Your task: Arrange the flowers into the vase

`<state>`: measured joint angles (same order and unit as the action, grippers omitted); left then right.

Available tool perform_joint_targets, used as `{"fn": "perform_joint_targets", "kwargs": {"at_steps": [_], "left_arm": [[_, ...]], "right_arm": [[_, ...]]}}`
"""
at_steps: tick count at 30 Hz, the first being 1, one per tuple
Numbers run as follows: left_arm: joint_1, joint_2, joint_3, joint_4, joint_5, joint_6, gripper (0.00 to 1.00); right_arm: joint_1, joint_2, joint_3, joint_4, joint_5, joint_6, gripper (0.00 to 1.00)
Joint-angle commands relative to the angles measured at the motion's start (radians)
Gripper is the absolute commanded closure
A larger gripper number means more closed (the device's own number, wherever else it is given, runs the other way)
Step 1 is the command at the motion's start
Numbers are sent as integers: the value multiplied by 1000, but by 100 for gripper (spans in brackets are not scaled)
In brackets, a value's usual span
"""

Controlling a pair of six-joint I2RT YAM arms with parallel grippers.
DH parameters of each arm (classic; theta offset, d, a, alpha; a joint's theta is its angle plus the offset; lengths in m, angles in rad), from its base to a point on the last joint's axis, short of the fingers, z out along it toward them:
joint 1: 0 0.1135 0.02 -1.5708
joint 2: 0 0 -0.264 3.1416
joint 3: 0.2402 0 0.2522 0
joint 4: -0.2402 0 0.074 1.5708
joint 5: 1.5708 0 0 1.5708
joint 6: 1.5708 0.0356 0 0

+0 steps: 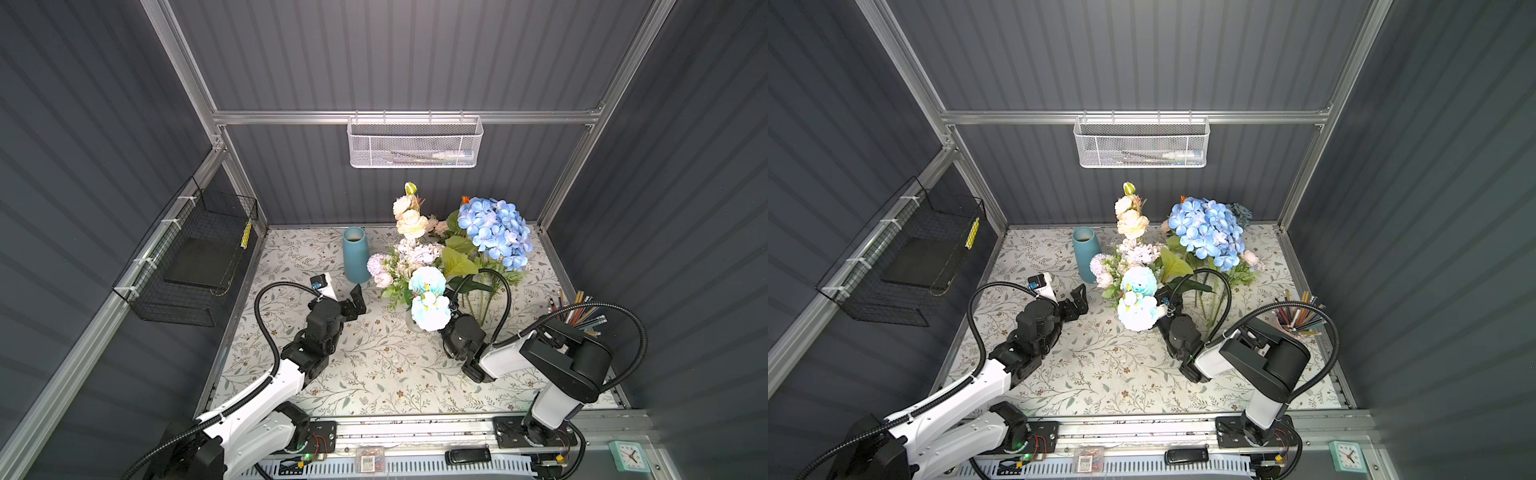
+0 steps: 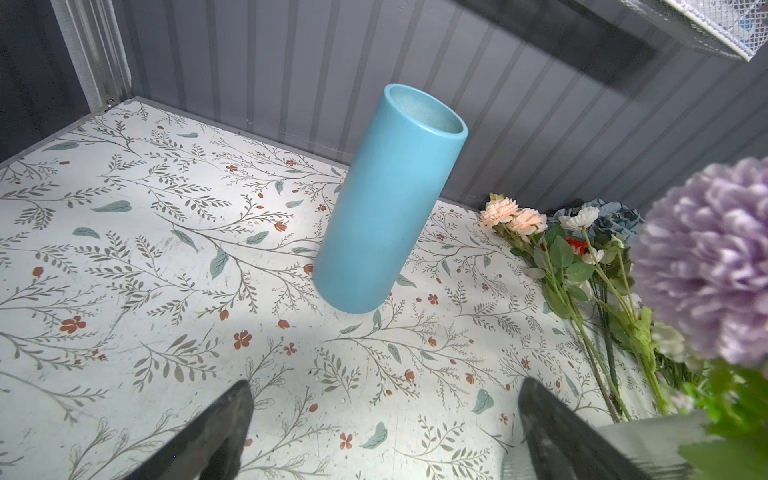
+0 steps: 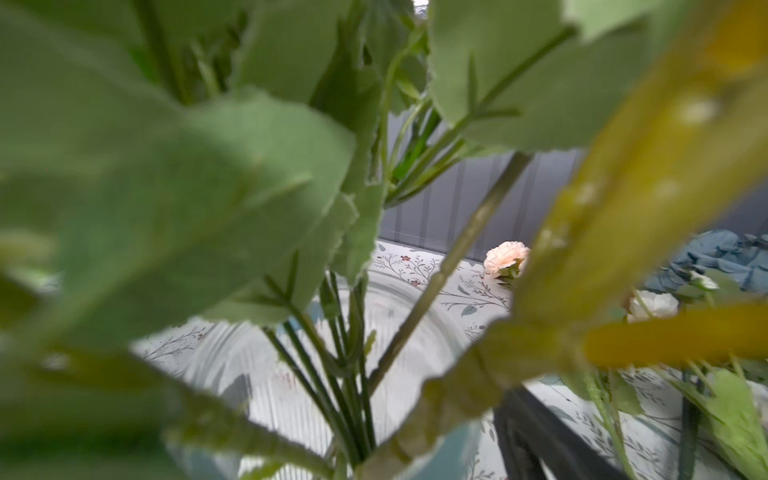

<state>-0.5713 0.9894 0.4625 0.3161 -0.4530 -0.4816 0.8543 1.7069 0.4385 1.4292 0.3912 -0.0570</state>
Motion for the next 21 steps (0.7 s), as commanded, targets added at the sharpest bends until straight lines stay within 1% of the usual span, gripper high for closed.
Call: {"fn": "perform_joint_targets", "kwargs": {"at_steps": [1, 5, 9, 12, 15, 21], "left_arm": [[17, 16, -8, 61, -8, 36, 1], [37, 33, -8, 92, 3, 47, 1], [61, 72, -6, 149, 3, 83, 1], [97, 110, 2, 181, 37, 86, 1], [122, 130, 4, 204, 67, 72, 1], [128, 123, -14, 208, 76, 64, 1]], "right_arm": [[-16, 15, 22, 41, -7, 18, 16], [-23, 16, 20, 45, -21, 28, 27], [-36, 26, 30, 43, -31, 38, 51], [-53, 44, 56, 48, -50, 41, 55], [-69, 69, 102, 37, -68, 34, 57], [-113, 152, 252, -27, -123, 42, 58]]}}
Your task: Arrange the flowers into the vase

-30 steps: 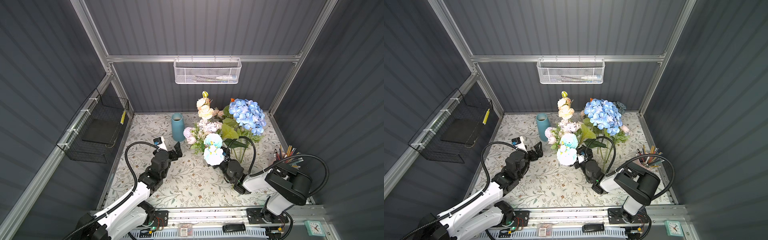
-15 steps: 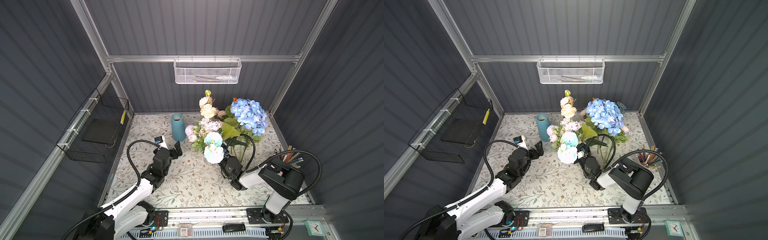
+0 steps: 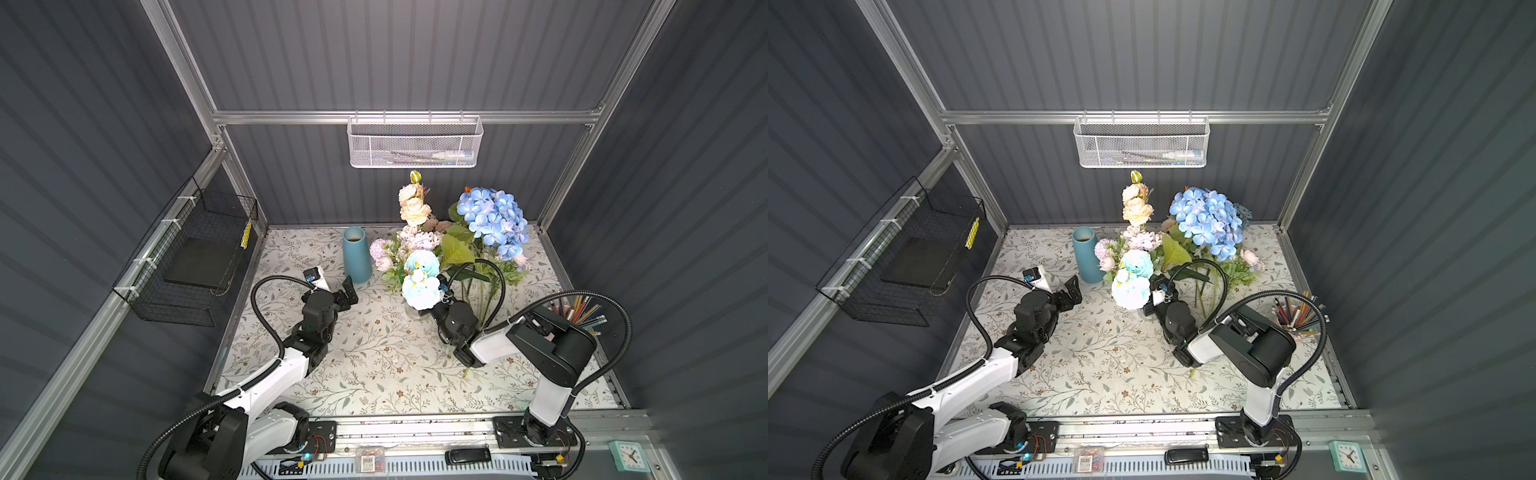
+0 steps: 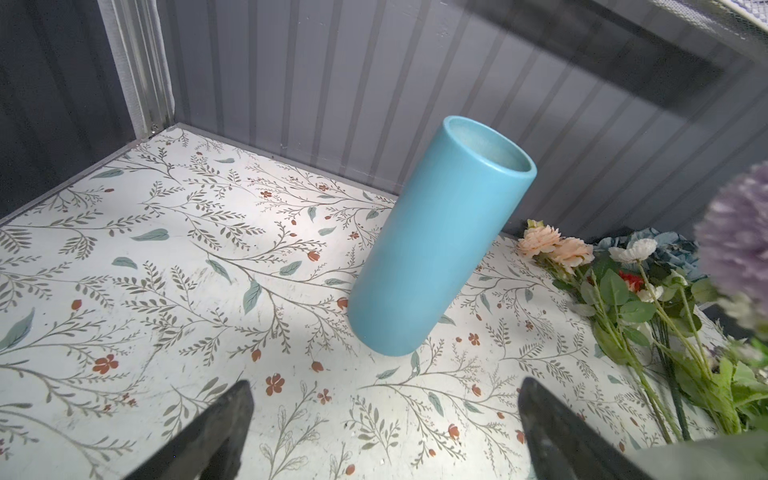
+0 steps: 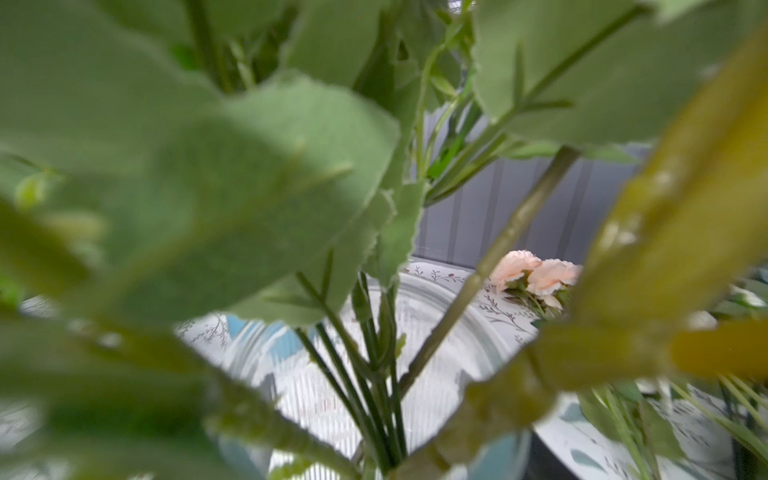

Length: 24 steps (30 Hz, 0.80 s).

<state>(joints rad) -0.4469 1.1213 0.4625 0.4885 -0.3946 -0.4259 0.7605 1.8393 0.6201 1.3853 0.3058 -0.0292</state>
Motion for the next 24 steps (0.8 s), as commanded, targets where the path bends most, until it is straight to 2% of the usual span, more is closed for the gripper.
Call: {"fn": "perform_joint_targets", "kwargs": {"at_steps": [1, 12, 16, 24], "left_arm": [[4, -14, -19, 34, 20, 7, 1], [4, -64, -50, 4, 16, 11, 1], [4, -67, -48, 2, 16, 21, 1], [4, -57, -48, 15, 20, 24, 1]], "right_arm": [[-27, 31, 98, 2, -49, 17, 58], [-116, 194, 437, -206, -150, 29, 57], [-126, 251, 534, -270, -165, -12, 56], [-146, 347, 694, -359, -213, 18, 53]]}}
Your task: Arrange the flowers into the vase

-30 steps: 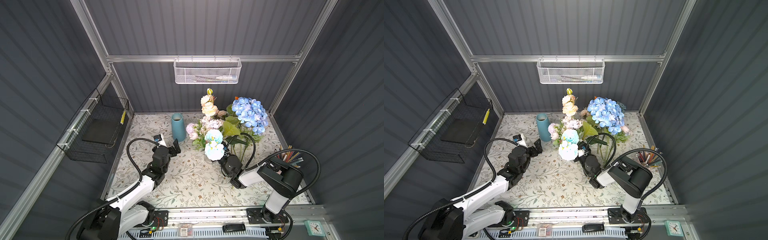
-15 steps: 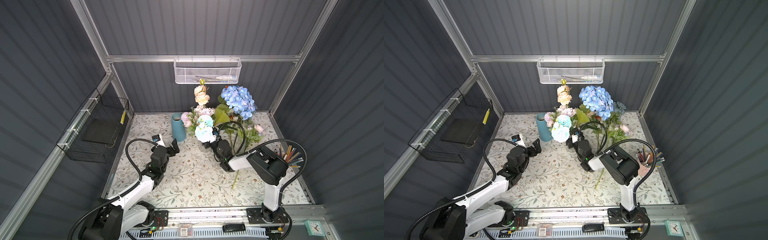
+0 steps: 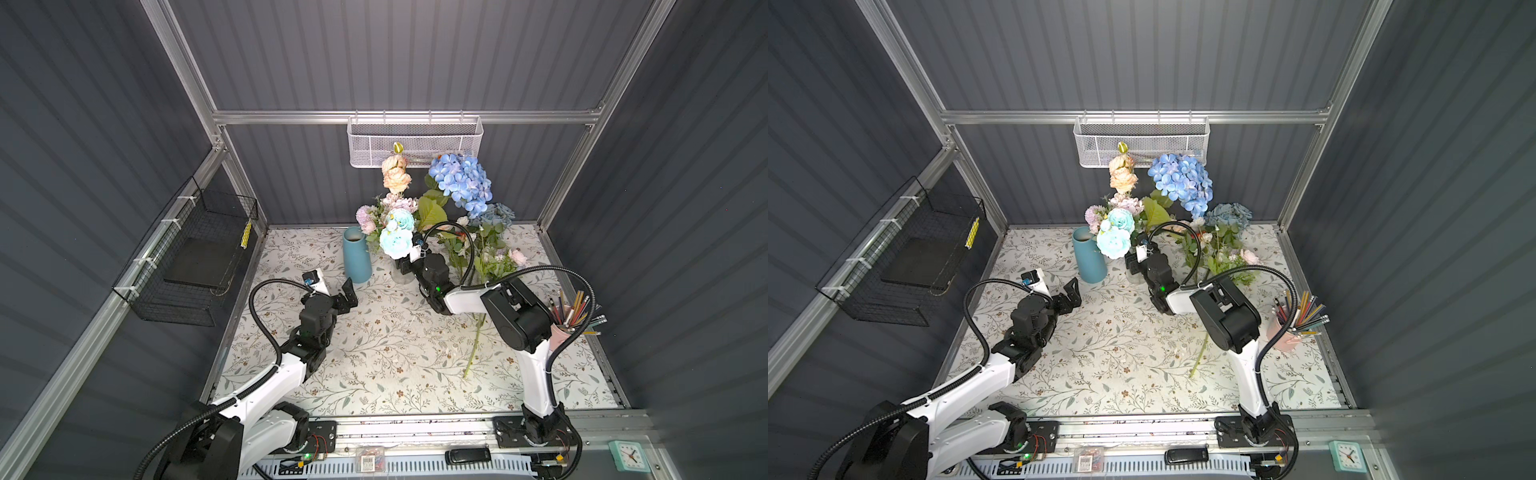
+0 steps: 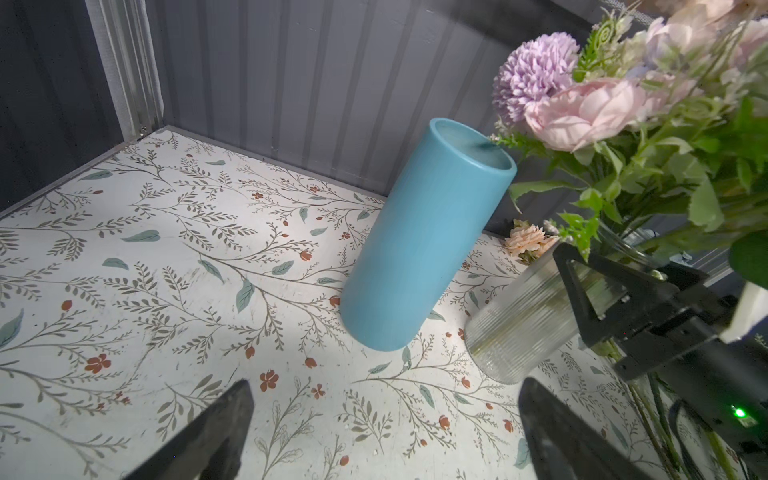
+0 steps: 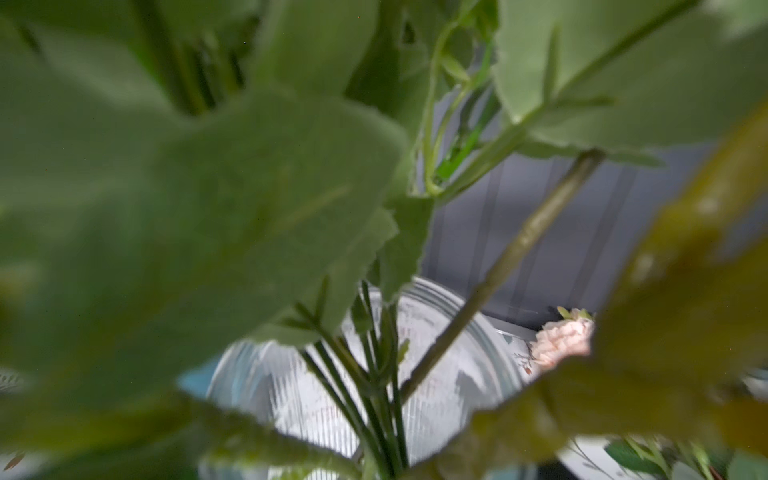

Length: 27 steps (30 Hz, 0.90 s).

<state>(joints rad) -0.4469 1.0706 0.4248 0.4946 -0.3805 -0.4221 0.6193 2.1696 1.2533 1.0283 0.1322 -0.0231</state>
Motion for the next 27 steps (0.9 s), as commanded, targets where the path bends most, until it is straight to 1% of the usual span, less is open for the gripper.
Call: {"fn": "perform_joint_targets", "kwargs": {"at_steps": [1, 6, 10, 13, 17, 18, 19, 20, 23, 27], "left_arm": [[4, -5, -11, 10, 8, 20, 1], [5, -7, -11, 7, 10, 22, 1], [5, -11, -8, 7, 11, 28, 1], [5, -4, -6, 7, 12, 32, 1], [5, 23, 5, 21, 33, 40, 1], [5, 34, 12, 23, 39, 44, 1], [5, 45, 18, 23, 43, 46, 1], [5, 58, 24, 30, 46, 50, 1], [6, 106, 48, 61, 75, 76, 1], [5, 197, 101, 102, 120, 113, 1]], "right_arm": [[-4, 27, 81, -12, -45, 16, 53], [-4, 85, 185, -63, -52, 23, 51], [4, 98, 209, -65, -59, 32, 47], [14, 85, 183, -35, -47, 22, 38], [16, 49, 122, 21, -27, 32, 22], [16, 37, 107, 34, -23, 33, 16], [17, 24, 89, 48, -18, 36, 7], [16, 8, 68, 59, -17, 39, 1], [18, -34, 0, 101, -16, 57, 1], [20, -97, -84, 112, -17, 79, 1]]}}
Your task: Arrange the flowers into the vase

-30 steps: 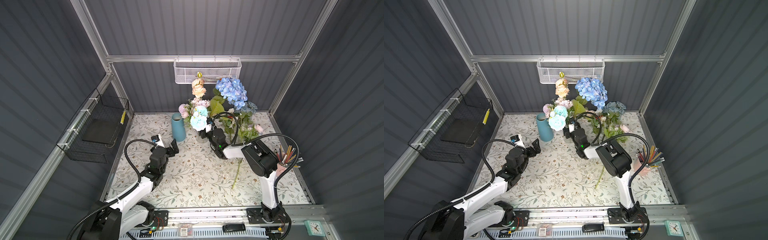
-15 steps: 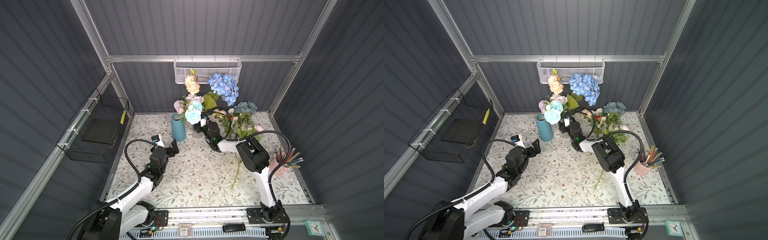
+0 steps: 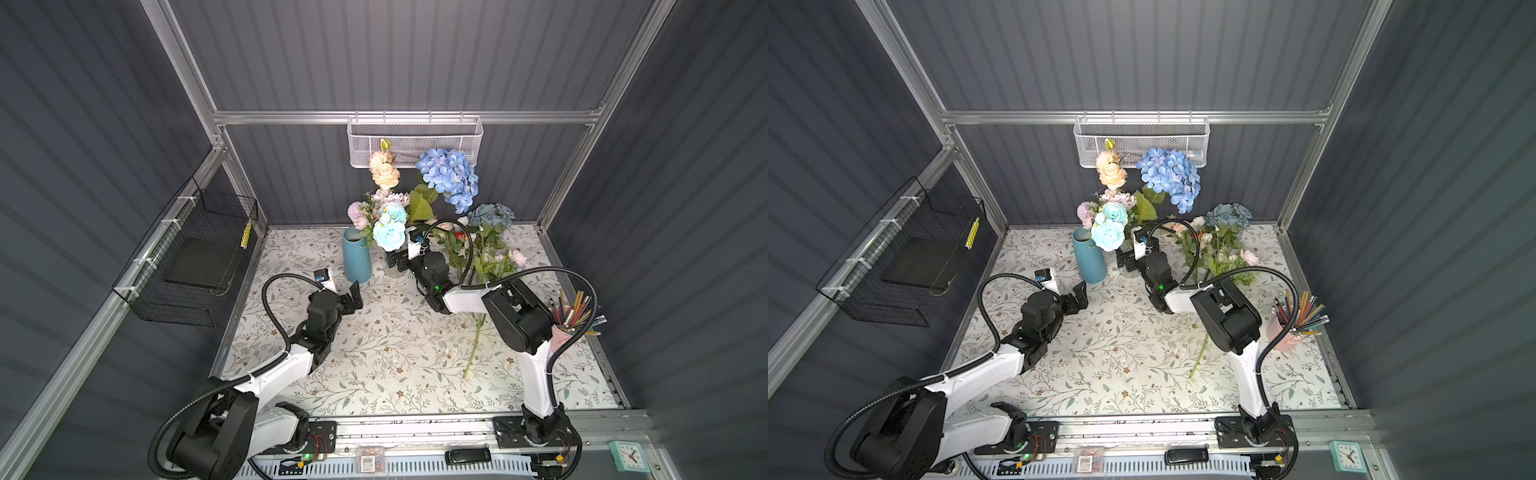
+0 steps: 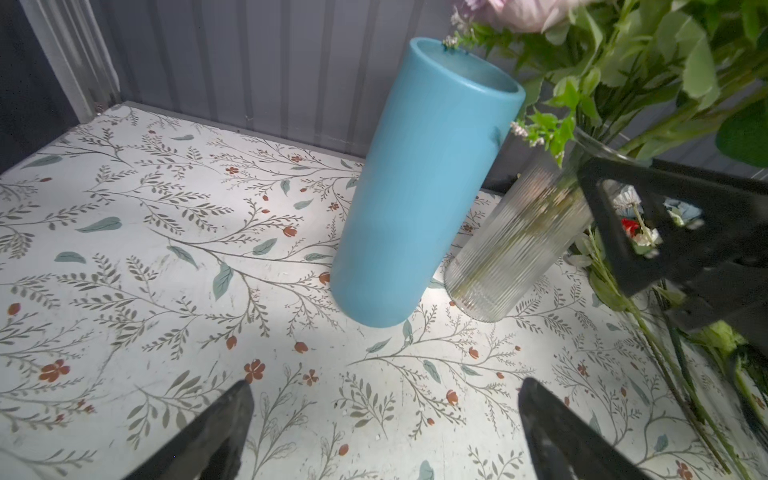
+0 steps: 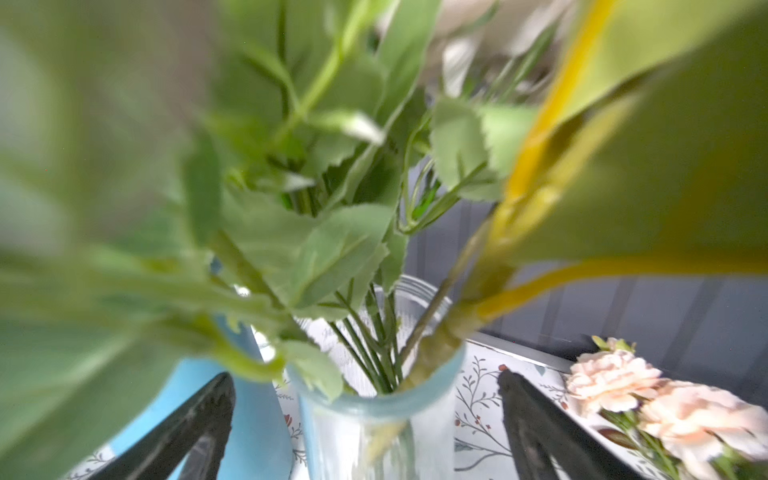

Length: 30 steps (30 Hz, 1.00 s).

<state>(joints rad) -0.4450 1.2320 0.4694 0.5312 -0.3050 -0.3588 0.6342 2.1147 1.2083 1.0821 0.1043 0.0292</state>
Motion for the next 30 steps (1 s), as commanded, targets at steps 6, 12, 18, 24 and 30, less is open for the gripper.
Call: {"fn": "perform_joint_targets", "kwargs": {"at_steps": [6, 12, 18, 24, 30], "left_arm": [[23, 203, 158, 158, 117, 118, 1], [95, 360, 277, 214, 200, 127, 1], [117, 482, 410, 172, 260, 184, 1], [121, 546, 473, 142, 281, 204, 1], [128, 604, 523, 160, 261, 217, 1]], "right_arm": [[20, -157, -211, 73, 20, 58, 1], [54, -338, -407, 25, 66, 67, 1], [58, -543, -592, -86, 150, 90, 1], [58, -675, -692, -155, 220, 65, 1], [56, -700, -705, -168, 235, 25, 1]]}}
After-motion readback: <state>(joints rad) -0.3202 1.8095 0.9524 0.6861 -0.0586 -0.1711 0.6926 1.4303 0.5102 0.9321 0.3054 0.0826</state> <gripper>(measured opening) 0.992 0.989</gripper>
